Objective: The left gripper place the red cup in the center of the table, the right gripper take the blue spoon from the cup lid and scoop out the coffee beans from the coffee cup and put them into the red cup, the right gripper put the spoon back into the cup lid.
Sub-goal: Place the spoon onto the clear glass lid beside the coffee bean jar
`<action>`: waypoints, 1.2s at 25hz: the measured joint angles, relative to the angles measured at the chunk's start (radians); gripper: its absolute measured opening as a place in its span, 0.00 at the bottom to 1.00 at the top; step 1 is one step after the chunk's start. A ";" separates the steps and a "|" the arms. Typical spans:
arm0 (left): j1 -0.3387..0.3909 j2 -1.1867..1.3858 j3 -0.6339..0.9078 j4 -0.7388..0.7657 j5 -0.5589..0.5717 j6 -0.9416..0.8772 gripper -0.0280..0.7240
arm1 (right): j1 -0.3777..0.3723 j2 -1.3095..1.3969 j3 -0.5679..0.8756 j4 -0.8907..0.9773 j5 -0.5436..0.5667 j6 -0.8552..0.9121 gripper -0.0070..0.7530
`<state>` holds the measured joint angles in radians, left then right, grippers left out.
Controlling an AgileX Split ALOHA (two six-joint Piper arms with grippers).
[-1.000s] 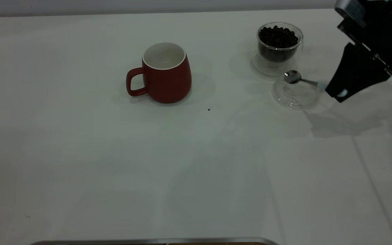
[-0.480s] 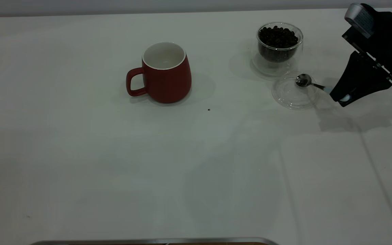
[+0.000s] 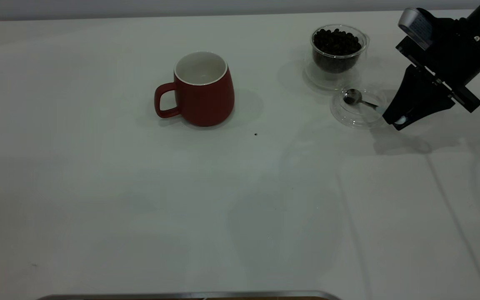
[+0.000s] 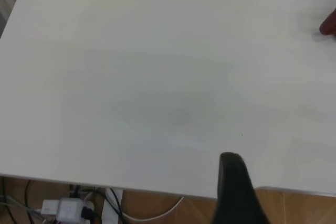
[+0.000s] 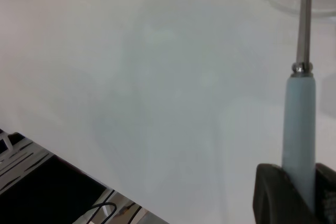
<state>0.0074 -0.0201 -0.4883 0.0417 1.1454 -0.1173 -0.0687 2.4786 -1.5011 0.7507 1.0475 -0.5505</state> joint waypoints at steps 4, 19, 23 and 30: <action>0.000 0.000 0.000 0.000 0.000 0.000 0.73 | 0.000 0.000 0.000 0.000 -0.001 0.000 0.16; 0.000 0.000 0.000 0.000 0.000 0.000 0.73 | 0.011 0.027 0.000 -0.002 -0.031 0.000 0.17; 0.000 0.000 0.000 0.000 0.000 0.000 0.73 | 0.011 0.029 0.000 -0.024 -0.037 0.005 0.22; 0.000 0.000 0.000 0.000 0.000 0.000 0.73 | 0.011 0.029 0.000 -0.038 -0.027 0.013 0.42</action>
<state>0.0074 -0.0201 -0.4883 0.0417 1.1454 -0.1173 -0.0581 2.5081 -1.5011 0.7131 1.0201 -0.5376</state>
